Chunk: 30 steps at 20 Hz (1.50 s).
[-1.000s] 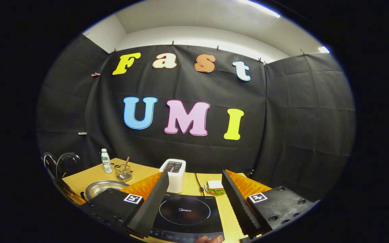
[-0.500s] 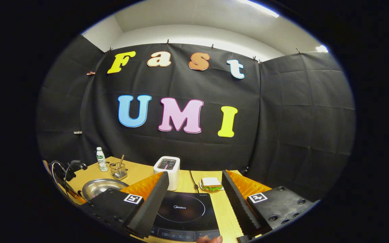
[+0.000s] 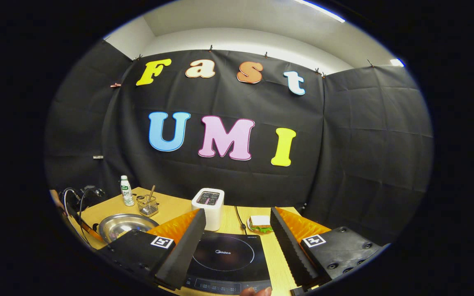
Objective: First push the handle of the pot to place it horizontally, then grasp the pot with both hands and set it on the induction cooktop.
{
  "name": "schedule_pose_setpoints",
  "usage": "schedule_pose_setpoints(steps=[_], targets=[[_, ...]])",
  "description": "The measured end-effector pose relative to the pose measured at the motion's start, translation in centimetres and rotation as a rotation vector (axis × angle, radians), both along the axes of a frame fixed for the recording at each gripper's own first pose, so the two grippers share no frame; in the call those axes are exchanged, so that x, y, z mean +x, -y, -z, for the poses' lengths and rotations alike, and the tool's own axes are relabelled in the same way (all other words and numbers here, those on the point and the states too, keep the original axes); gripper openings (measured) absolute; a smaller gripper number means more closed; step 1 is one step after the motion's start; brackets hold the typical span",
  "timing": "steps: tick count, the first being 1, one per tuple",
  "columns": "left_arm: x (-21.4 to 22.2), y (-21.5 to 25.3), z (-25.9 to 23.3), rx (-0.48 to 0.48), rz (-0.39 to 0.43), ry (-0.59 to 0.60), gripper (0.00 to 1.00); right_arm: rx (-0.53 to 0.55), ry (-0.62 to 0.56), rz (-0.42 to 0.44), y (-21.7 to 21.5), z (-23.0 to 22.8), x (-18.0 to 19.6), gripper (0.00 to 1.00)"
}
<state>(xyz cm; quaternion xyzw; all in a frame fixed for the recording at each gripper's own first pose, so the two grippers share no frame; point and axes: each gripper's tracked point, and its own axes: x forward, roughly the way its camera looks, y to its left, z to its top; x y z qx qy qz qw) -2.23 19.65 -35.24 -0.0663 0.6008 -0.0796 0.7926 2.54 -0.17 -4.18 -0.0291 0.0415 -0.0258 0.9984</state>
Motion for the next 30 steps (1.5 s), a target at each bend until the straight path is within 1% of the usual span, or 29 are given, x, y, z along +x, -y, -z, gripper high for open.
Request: schedule_pose_setpoints(steps=[3, 8, 12, 14, 18, 20, 23, 26, 29, 30], targets=[[0.8, -2.4, 0.0, 0.026, -0.054, 0.014, 0.05, -0.019, 0.0, -0.004, -0.2, 0.0, 0.2, 0.98], [3.0, -6.0, 0.1, 0.083, -0.137, 0.055, 0.05, -0.02, -0.011, -0.001, -0.2, 0.4, 0.8, 0.98], [4.7, -7.2, 0.3, 0.109, -0.191, 0.101, 0.05, -0.034, -0.021, -0.006, -0.4, 0.8, 1.0, 0.98], [5.6, -8.0, 0.3, 0.134, -0.197, 0.122, 0.05, -0.038, -0.028, -0.006, -0.4, 1.0, 1.1, 0.98], [7.6, -9.5, 0.4, 0.192, -0.178, 0.152, 0.05, -0.045, -0.042, -0.004, -0.4, 1.5, 1.2, 0.98], [8.6, -10.1, 0.4, 0.205, -0.187, 0.164, 0.05, -0.049, -0.048, -0.003, -0.5, 1.7, 1.4, 0.98], [9.7, -10.6, 0.6, 0.199, -0.225, 0.168, 0.05, -0.057, -0.055, -0.004, -0.6, 1.9, 1.5, 0.98], [9.7, -10.4, 0.2, 0.204, -0.235, 0.18, 0.05, -0.055, -0.067, -0.008, -0.8, 2.4, 1.7, 0.98], [9.3, -10.1, -0.4, 0.175, -0.263, 0.2, 0.05, -0.05, -0.083, -0.022, -1.4, 3.0, 2.0, 0.98], [9.1, -10.2, -0.5, 0.179, -0.266, 0.204, 0.05, -0.045, -0.09, -0.032, -1.7, 3.1, 2.2, 0.98]])
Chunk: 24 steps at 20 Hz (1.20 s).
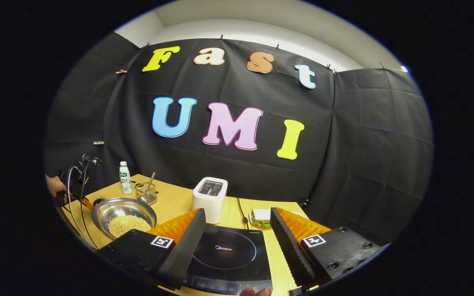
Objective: First push the handle of the pot to place it horizontally, then grasp the pot with both hands and set it on the induction cooktop.
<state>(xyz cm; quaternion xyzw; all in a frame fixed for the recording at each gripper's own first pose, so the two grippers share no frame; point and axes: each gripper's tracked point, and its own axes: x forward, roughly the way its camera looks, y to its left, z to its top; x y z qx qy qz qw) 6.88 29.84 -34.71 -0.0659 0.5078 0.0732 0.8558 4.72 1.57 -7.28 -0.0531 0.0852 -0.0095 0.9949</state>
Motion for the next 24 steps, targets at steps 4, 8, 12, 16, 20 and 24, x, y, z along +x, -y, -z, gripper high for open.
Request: schedule_pose_setpoints(steps=[4, 8, 12, 16, 20, 24], targets=[[0.5, -1.3, -2.8, 0.072, 0.018, 0.125, 0.05, 0.038, -0.045, -0.055, -2.4, 1.1, 0.7, 0.98], [1.1, -1.4, -4.9, 0.098, 0.078, 0.236, 0.33, 0.087, -0.103, -0.116, -5.5, 2.6, 2.0, 0.98], [2.1, -1.2, -5.2, 0.065, 0.11, 0.291, 0.98, 0.153, -0.195, -0.177, -9.6, 5.6, 3.8, 0.98], [2.5, -1.3, -3.9, 0.037, 0.115, 0.255, 0.98, 0.188, -0.302, -0.24, -14.3, 9.7, 5.2, 0.98], [3.5, -1.1, -1.8, 0.005, 0.122, 0.21, 0.98, 0.215, -0.431, -0.261, -18.4, 14.2, 5.7, 0.98], [4.6, -0.5, 0.3, -0.028, 0.132, 0.17, 0.95, 0.19, -0.525, -0.238, -19.8, 17.9, 6.7, 0.98]])
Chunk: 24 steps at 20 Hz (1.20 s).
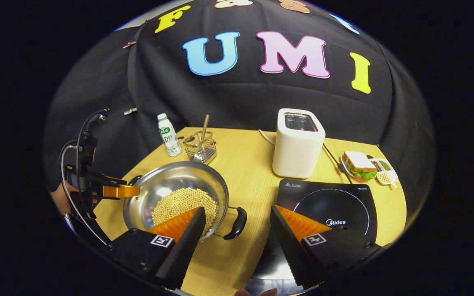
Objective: First push the handle of the pot to place it horizontally, then grasp the pot with both hands and set it on the induction cooktop.
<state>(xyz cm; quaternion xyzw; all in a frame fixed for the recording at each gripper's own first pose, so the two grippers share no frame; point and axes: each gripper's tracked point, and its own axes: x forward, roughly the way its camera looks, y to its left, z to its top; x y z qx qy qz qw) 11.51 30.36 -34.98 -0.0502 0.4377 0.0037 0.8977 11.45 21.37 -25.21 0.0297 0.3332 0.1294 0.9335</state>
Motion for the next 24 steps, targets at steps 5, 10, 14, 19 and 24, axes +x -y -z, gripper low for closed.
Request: schedule_pose_setpoints(steps=[5, 10, 14, 19, 24], targets=[[1.6, 0.2, 1.1, 0.015, 0.019, -0.008, 0.91, -0.04, -0.116, 0.028, -0.8, 4.6, 1.2, 0.99], [2.5, 0.4, 1.8, 0.018, 0.028, -0.015, 0.86, -0.043, -0.215, 0.036, -2.2, 8.0, 1.9, 0.99], [2.6, -0.1, 2.6, 0.019, 0.024, -0.027, 0.73, -0.049, -0.268, 0.045, -3.1, 9.8, 2.1, 0.84], [2.4, 0.0, 3.0, -0.013, 0.006, -0.021, 0.66, -0.052, -0.3, 0.091, -3.3, 10.7, 2.4, 0.69], [2.3, 0.1, 2.7, 0.016, -0.009, -0.009, 0.63, -0.043, -0.337, 0.121, -3.1, 10.6, 2.7, 0.55]])
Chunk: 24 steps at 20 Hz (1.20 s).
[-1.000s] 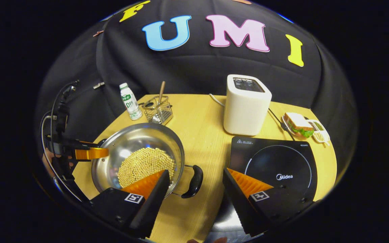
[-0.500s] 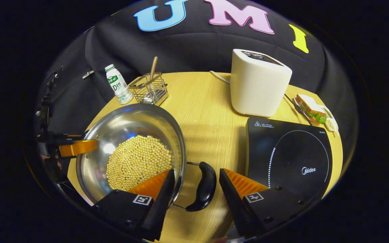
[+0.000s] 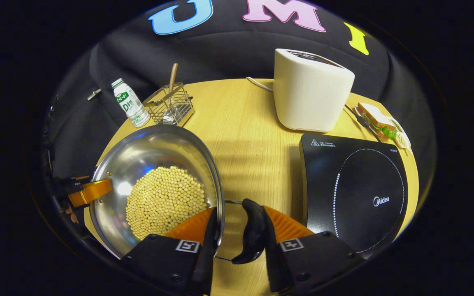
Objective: First push the handle of the pot to place it horizontally, then grasp the pot with both hands and set it on the induction cooktop.
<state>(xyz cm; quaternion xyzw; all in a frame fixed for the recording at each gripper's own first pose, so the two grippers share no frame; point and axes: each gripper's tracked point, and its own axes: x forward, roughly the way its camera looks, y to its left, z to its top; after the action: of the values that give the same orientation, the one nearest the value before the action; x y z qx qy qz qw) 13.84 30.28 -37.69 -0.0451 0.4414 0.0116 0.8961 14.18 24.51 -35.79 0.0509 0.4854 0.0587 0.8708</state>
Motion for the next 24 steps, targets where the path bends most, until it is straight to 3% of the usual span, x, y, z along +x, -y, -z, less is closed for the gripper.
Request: schedule_pose_setpoints(steps=[3, 4, 5, 10, 12, 13, 14, 24], targets=[[-0.3, 0.4, 0.2, -0.027, -0.035, 0.0, 0.59, -0.005, -0.003, -0.016, 0.3, -0.7, -0.4, 0.55], [-0.2, 0.4, 0.0, -0.025, -0.037, 0.012, 0.59, 0.004, -0.001, -0.014, 0.4, -1.2, -0.6, 0.51], [-0.1, 0.4, -0.5, -0.018, -0.039, 0.024, 0.58, 0.016, 0.0, -0.009, 1.0, -2.1, -1.0, 0.55], [-1.9, 3.0, -4.6, -0.002, -0.033, 0.032, 0.58, 0.029, 0.023, -0.018, 3.7, -5.9, -1.5, 0.54], [-2.8, 5.3, -6.4, -0.008, -0.03, 0.018, 0.58, 0.024, 0.018, -0.021, 5.8, -7.0, -1.9, 0.54], [-3.2, 6.4, -7.1, -0.009, -0.024, 0.013, 0.58, 0.025, 0.013, -0.019, 7.0, -7.5, -2.2, 0.5], [-3.4, 7.6, -7.8, -0.011, -0.016, 0.008, 0.58, 0.025, 0.01, -0.015, 8.2, -8.0, -2.3, 0.54], [-1.3, 21.1, -10.0, -0.052, 0.051, 0.012, 0.58, -0.009, 0.031, 0.055, 21.8, -9.7, -2.4, 0.54]])
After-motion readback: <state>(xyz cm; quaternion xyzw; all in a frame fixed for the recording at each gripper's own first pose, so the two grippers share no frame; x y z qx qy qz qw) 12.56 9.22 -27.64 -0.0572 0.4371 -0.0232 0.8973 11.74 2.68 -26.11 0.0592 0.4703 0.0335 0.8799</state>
